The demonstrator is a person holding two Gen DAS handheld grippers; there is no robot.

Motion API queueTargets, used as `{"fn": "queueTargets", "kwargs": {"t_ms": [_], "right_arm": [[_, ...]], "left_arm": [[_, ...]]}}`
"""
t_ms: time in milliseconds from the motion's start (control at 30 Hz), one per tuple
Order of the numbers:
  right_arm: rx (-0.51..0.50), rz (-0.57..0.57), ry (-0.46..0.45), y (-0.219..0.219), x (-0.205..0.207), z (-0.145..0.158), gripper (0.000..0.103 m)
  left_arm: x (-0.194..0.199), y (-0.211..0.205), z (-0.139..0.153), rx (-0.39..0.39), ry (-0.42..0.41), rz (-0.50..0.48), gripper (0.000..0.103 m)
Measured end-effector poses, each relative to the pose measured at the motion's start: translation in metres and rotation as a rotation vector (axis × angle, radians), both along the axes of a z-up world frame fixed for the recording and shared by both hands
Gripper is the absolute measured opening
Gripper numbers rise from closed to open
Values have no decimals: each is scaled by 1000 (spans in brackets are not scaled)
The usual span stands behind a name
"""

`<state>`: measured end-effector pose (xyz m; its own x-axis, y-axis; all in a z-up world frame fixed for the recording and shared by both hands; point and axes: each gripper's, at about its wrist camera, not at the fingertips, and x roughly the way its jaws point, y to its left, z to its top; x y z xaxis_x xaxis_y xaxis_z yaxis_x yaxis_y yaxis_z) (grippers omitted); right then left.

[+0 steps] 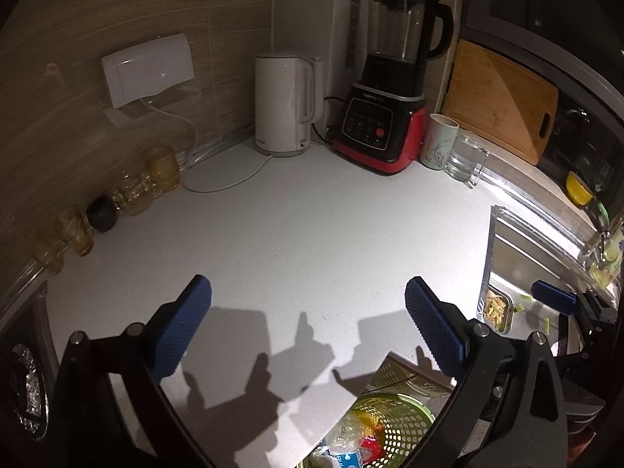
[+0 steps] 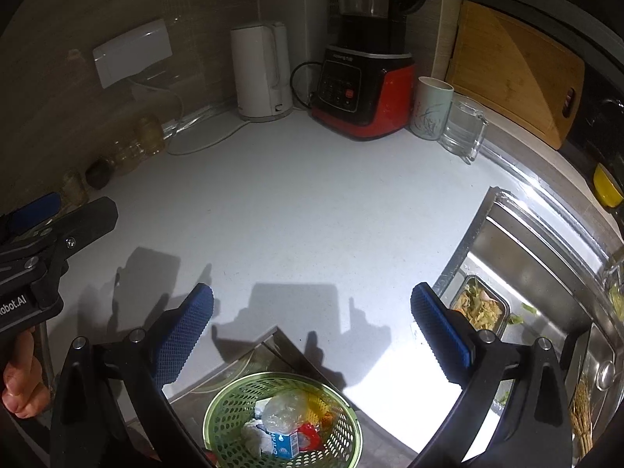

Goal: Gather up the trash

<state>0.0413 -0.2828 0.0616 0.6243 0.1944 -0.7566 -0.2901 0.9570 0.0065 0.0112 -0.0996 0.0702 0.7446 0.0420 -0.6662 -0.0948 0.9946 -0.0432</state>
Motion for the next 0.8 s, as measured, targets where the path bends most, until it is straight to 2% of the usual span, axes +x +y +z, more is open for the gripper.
{"fn": "queueTargets", "kwargs": {"t_ms": [367, 800], "right_arm": [[31, 140, -115, -9, 6, 49, 100], [85, 187, -216, -33, -2, 95, 101]], "left_arm": [[-31, -11, 52, 35, -130, 213, 95], [-50, -34, 95, 79, -205, 314, 95]]}}
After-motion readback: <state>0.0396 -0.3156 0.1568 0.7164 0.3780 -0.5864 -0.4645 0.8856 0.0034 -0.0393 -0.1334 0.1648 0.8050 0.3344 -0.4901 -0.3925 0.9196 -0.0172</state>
